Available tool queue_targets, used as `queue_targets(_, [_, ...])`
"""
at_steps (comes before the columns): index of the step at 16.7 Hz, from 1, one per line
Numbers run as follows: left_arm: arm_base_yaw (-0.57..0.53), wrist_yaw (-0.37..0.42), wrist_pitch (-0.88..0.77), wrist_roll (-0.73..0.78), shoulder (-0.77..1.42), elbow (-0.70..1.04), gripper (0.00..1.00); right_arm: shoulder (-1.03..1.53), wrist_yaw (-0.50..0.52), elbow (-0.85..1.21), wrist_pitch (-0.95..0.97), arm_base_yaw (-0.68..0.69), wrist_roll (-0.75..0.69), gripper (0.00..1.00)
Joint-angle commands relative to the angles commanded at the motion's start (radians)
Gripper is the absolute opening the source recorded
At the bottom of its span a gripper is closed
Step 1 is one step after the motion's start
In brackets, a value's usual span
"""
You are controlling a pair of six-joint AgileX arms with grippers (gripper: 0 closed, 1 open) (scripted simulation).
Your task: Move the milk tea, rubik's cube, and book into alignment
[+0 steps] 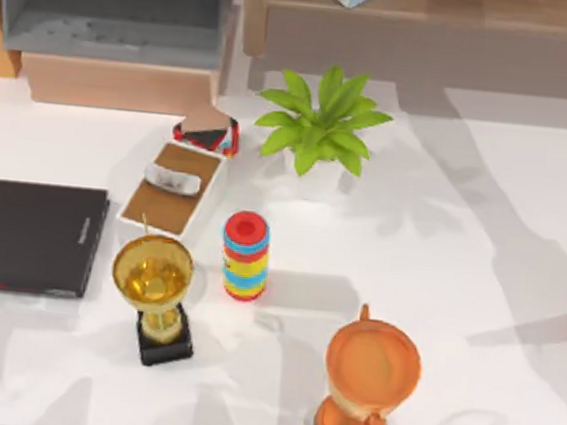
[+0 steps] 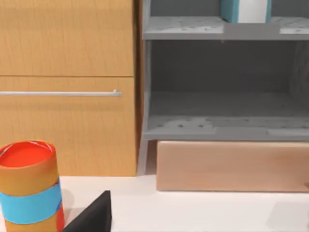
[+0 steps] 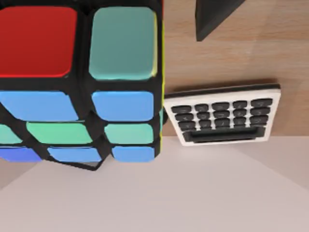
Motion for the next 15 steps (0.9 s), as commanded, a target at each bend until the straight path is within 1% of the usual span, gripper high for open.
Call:
queue_targets(3, [0.0,0.0,0.0,0.0,0.0,0.0,1.0,-0.044,0.009,-0.068,0.018,0.01,0.001,1.0])
queue_targets(10, [0.0,0.0,0.0,0.0,0.0,0.0,1.0,-0.072,0.004,-0.098,0.021,0.003,0.0,1.0])
queue_targets(15, [0.0,0.0,0.0,0.0,0.0,0.0,1.0,-0.268,-0.044,-0.288,0.017,-0.038,-0.004,1.0])
